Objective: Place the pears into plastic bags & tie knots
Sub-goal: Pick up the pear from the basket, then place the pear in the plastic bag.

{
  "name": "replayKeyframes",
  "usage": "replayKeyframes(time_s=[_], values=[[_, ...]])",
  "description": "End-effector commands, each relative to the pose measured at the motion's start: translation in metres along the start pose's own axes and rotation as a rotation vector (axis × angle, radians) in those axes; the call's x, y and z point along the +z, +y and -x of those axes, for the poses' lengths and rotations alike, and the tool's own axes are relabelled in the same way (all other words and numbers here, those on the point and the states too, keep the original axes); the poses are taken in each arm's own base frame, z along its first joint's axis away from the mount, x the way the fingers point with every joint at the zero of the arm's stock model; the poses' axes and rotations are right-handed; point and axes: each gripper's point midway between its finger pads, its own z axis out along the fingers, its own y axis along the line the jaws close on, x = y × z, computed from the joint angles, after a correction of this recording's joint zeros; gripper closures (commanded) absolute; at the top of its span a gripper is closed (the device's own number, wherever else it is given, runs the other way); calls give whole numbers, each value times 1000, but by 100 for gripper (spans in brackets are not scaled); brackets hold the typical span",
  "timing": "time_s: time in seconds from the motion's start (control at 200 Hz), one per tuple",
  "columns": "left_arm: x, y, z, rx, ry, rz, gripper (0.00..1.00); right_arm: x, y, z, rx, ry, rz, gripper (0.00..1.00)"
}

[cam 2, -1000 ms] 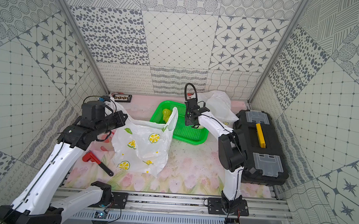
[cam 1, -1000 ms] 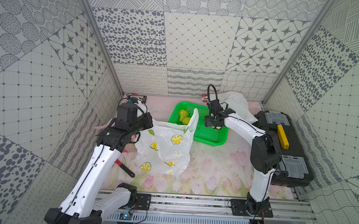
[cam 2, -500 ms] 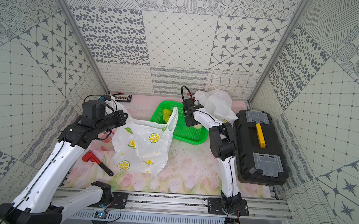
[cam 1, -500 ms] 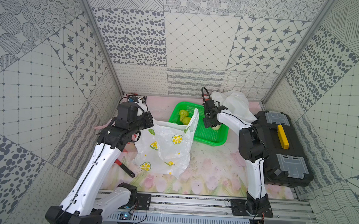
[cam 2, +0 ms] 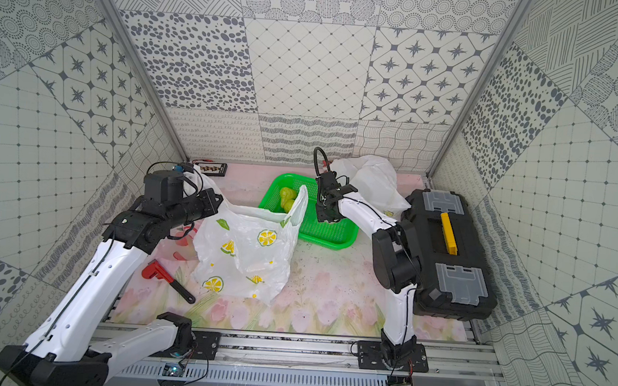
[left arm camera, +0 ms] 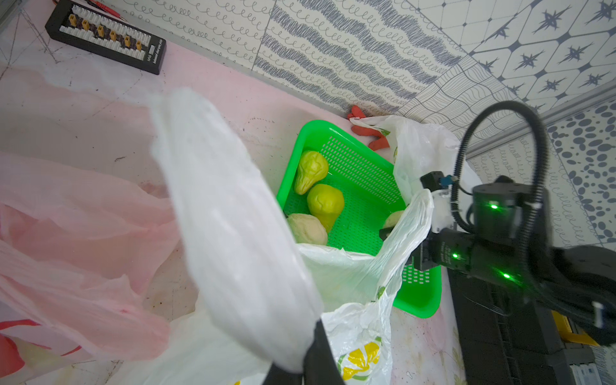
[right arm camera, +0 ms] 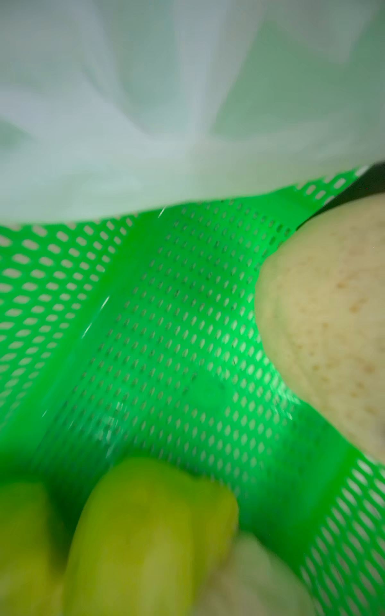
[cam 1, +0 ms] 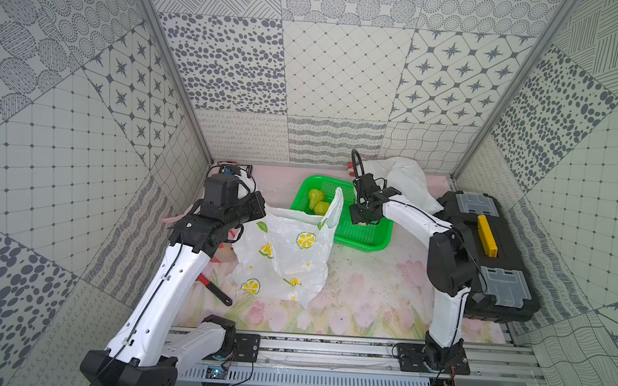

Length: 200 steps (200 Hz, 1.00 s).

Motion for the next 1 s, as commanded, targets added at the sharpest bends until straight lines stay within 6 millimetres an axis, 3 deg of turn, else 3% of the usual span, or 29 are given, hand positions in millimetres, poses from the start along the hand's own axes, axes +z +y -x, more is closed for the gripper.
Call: replayKeyframes(time_s=[0.0, 0.18, 0.245, 0.335, 0.465, 0.615, 0.705, 0.87, 0.996], values=[[0, -13, 10, 20, -15, -52, 100, -69, 42, 35, 138, -197, 287, 52], [7, -27, 8, 37, 30, -117, 100, -164, 62, 59, 205, -379, 463, 56], [10, -35, 7, 46, 51, -150, 100, -191, 83, 62, 160, -419, 521, 57], [14, -46, 4, 74, 82, -187, 100, -207, 131, 56, 71, -392, 633, 56], [14, -64, -1, 124, 114, -240, 100, -194, 193, 38, -26, -291, 777, 57], [9, -78, -1, 163, 124, -282, 100, -161, 230, 21, -69, -179, 850, 57], [6, -83, -4, 180, 131, -309, 100, -139, 241, 11, -61, -118, 886, 57], [8, -89, -11, 204, 161, -348, 100, -119, 261, -16, -44, 39, 997, 58], [10, -96, -13, 218, 181, -386, 100, -89, 262, -45, 6, 169, 973, 56]])
